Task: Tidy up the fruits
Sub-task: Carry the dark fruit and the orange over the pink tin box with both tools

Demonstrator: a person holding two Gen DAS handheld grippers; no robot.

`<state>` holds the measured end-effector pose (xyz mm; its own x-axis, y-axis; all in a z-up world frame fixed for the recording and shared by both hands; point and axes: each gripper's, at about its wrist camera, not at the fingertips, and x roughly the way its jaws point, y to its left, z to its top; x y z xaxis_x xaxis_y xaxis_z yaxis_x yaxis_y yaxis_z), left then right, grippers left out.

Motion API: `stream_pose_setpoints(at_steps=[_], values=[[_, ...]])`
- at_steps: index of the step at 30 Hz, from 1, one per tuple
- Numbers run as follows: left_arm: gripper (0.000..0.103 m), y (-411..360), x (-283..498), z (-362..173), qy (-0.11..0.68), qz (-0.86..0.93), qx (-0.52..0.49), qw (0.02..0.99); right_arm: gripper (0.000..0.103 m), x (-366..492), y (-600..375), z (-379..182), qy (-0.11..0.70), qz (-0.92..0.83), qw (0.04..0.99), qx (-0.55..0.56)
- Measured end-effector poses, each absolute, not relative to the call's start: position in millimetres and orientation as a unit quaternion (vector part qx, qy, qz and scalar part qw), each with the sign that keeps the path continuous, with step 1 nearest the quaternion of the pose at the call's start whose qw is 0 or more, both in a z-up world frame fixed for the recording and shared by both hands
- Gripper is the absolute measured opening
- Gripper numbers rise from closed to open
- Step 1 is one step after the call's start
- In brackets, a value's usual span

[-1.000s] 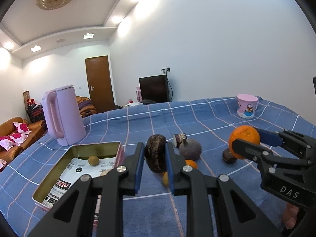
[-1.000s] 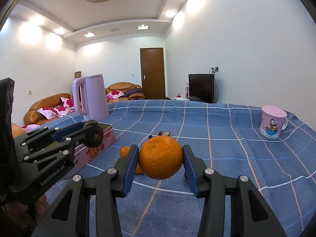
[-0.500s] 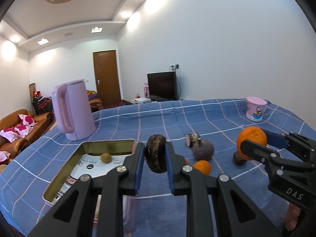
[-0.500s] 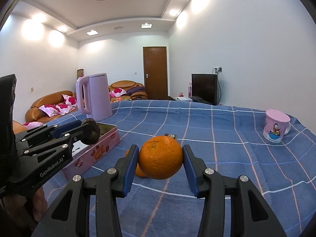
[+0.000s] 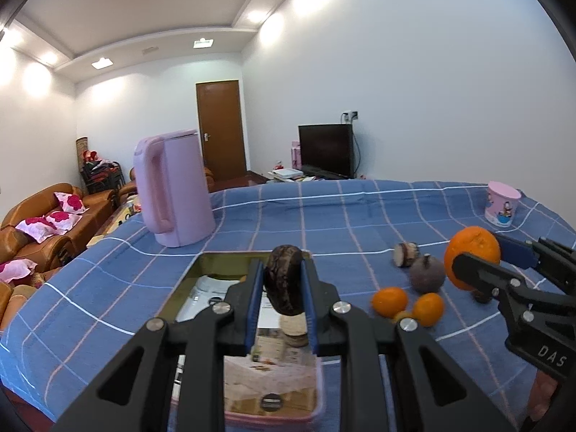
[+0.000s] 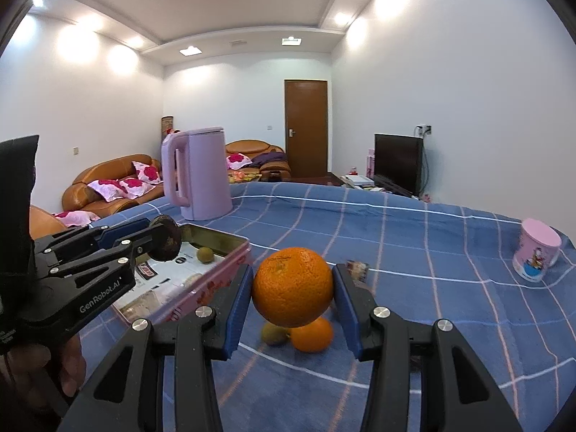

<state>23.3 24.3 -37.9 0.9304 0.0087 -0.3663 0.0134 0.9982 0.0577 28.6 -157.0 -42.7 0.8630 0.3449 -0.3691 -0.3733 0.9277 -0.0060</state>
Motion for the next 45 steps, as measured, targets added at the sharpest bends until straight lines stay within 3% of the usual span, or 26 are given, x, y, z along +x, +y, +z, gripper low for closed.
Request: stream_pose_setpoints(at_steps=[20,45], values=[[0.023,93.6,75.1,-55.0,0.260,0.036,0.001,0.965,0.047,79.4,-62.7,-42.5,0.206,0.255,0.941,-0.087],[0.023,100.6,102.4,-70.4,0.310,0.029,0.012,0.950,0.047,119.6,-23.7,-70.9,0.259,0.268,0.922,-0.110]])
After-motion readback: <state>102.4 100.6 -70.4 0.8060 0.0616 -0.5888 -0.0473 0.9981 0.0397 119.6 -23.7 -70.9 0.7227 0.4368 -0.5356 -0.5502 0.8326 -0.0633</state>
